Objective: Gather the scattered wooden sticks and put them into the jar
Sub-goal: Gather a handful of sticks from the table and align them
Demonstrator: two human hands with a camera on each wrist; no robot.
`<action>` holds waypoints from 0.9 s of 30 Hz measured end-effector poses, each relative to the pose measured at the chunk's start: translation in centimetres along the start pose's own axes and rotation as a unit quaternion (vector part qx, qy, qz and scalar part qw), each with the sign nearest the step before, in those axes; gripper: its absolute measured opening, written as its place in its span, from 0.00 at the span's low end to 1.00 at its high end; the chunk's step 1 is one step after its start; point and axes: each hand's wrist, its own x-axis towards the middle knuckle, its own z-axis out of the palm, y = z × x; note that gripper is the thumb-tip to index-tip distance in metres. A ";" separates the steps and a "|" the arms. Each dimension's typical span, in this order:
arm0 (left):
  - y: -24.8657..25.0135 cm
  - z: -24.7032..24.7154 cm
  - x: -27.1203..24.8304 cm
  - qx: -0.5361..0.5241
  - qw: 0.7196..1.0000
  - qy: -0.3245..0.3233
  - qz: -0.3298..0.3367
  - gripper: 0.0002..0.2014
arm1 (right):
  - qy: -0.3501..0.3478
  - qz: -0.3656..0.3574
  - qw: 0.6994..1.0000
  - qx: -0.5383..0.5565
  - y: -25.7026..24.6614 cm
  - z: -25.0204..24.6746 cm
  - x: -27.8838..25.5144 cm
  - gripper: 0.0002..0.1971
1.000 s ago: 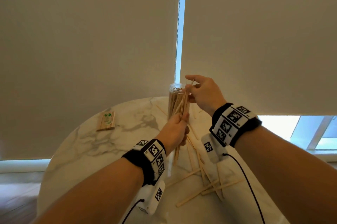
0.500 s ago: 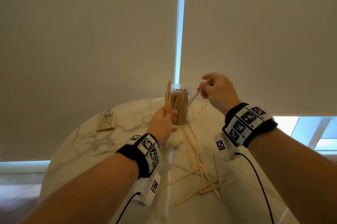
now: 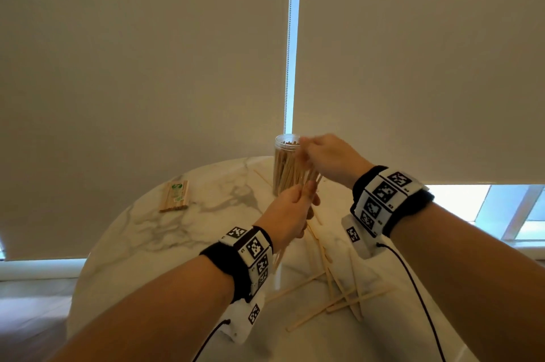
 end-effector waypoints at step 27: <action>-0.2 -5.6 4.9 -0.268 0.942 0.202 0.015 0.13 | -0.175 0.114 0.970 0.122 2.6 7.8 -2.2 0.19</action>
